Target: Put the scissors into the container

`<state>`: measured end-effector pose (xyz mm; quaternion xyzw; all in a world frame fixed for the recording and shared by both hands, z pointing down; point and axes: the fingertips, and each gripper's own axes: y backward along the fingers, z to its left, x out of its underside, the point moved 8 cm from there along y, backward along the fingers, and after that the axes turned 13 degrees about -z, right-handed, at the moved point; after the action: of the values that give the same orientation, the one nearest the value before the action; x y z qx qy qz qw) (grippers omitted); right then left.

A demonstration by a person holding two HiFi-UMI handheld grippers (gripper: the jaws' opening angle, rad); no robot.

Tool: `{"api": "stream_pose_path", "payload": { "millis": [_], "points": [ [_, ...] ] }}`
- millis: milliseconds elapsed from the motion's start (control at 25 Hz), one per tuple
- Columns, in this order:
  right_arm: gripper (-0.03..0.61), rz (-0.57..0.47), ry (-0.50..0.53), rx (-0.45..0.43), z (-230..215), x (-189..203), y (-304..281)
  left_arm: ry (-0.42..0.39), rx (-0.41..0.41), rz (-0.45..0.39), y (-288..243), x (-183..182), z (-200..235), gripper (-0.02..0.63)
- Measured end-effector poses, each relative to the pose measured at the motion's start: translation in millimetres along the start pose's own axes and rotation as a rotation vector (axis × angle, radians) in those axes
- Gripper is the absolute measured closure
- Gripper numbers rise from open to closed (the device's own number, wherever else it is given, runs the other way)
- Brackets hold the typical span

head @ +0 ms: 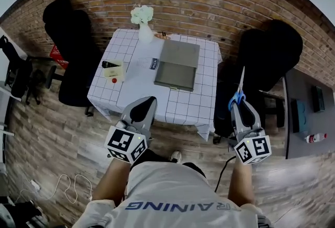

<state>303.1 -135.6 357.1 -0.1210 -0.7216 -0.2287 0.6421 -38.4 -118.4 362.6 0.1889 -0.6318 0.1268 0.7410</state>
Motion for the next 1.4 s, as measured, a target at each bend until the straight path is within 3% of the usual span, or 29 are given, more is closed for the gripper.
{"api": "stream_pose_path", "payload": {
  "millis": [400, 840, 1080, 1400],
  "points": [
    [0.476, 0.031, -0.025, 0.090, -34.4, 24.3, -36.7, 0.000, 0.062, 0.014, -69.3, 8.0, 36.8, 0.612],
    [0.476, 0.052, 0.043, 0.133, 10.1, 33.8, -157.9, 0.048, 0.141, 0.018, -134.3, 10.5, 158.0, 0.612],
    [0.476, 0.104, 0.032, 0.163, 35.2, 55.3, -199.4, 0.093, 0.158, 0.080, -146.6, 24.4, 214.7, 0.612],
    [0.476, 0.152, 0.011, 0.136, 27.0, 74.4, -221.0, 0.109, 0.118, 0.108, -159.4, 33.4, 227.4, 0.612]
  ]
}}
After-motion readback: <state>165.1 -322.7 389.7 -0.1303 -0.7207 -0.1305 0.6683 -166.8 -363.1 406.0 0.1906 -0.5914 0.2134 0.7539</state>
